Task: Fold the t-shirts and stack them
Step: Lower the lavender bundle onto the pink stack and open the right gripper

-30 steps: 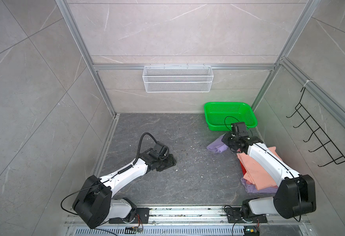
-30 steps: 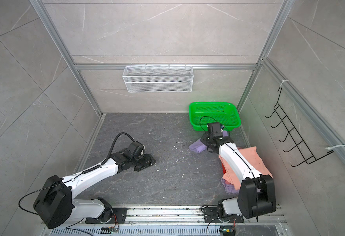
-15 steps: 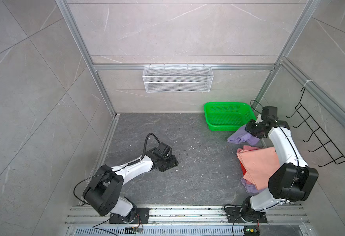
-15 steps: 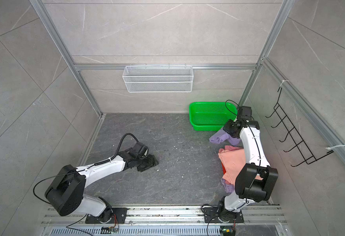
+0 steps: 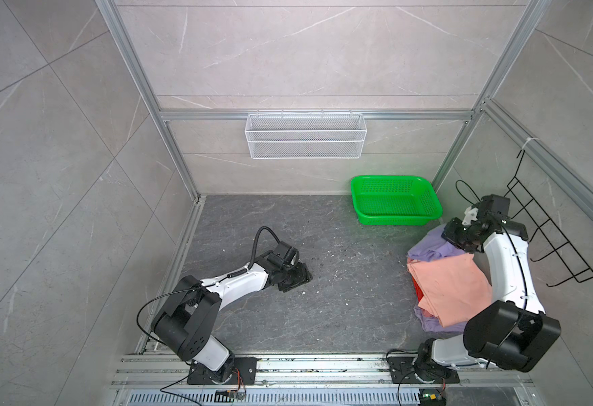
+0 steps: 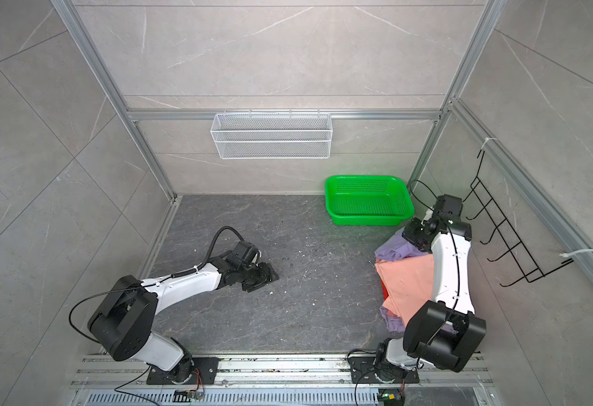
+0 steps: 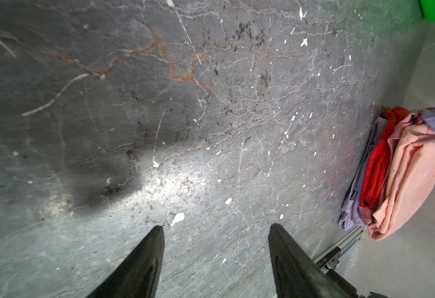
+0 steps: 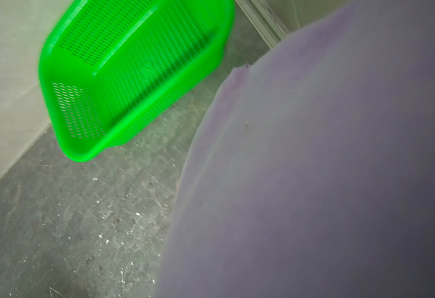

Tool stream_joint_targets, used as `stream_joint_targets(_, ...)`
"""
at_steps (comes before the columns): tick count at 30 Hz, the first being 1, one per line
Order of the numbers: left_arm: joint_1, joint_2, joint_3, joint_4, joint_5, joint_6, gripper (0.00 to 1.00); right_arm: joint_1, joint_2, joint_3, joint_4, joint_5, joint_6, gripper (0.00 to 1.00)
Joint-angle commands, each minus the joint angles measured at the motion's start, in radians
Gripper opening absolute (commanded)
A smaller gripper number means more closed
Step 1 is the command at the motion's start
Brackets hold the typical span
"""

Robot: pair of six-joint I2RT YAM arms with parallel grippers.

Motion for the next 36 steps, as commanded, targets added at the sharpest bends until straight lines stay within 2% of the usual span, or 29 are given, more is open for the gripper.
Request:
stream_joint_targets(1, 0.004, -0.030, 0.030, 0.011, 0.022, 0.041, 0.67, -0.049, -0.072, -0.110, 0.011, 0.009, -0.020, 0.01)
stream_joint_targets(7, 0.004, -0.067, 0.032, -0.011, 0.003, 0.058, 0.67, -0.085, -0.110, -0.256, 0.036, 0.042, 0.012, 0.01)
stream_joint_targets(9, 0.003, -0.074, 0.031, -0.015, -0.002, 0.060, 0.67, -0.089, -0.127, -0.304, 0.045, 0.064, 0.030, 0.05)
stream_joint_targets(13, 0.003, -0.082, 0.030, -0.017, 0.003, 0.066, 0.67, -0.110, -0.115, -0.347, 0.034, 0.169, 0.066, 0.26)
stream_joint_targets(14, 0.004, -0.084, 0.029, -0.019, 0.003, 0.068, 0.67, -0.122, -0.117, -0.354, 0.032, 0.206, 0.083, 0.42)
stream_joint_targets(17, 0.004, -0.097, 0.019, -0.020, -0.002, 0.068, 0.67, -0.148, -0.155, -0.364, 0.016, 0.306, 0.136, 0.61)
stream_joint_targets(19, 0.003, -0.107, 0.012, -0.021, -0.009, 0.068, 0.67, -0.157, -0.188, -0.360, -0.006, 0.359, 0.158, 0.65)
stream_joint_targets(22, 0.003, -0.115, 0.007, -0.020, -0.017, 0.068, 0.67, -0.164, -0.246, -0.346, -0.049, 0.434, 0.186, 0.77)
stream_joint_targets(24, 0.003, -0.116, 0.009, -0.020, -0.016, 0.072, 0.67, -0.163, -0.284, -0.334, -0.067, 0.449, 0.198, 0.78)
stream_joint_targets(26, 0.003, -0.117, 0.013, -0.020, -0.013, 0.077, 0.67, -0.164, -0.312, -0.315, -0.084, 0.442, 0.205, 0.78)
stream_joint_targets(29, 0.004, -0.124, 0.011, -0.024, -0.014, 0.081, 0.67, -0.164, -0.361, -0.291, -0.089, 0.364, 0.204, 0.77)
stream_joint_targets(33, 0.004, -0.136, 0.009, -0.019, -0.013, 0.087, 0.67, -0.164, -0.399, -0.311, 0.072, 0.113, 0.183, 0.75)
stream_joint_targets(36, 0.004, -0.152, 0.007, -0.011, -0.009, 0.092, 0.67, -0.163, -0.329, -0.314, 0.170, 0.004, 0.184, 0.72)
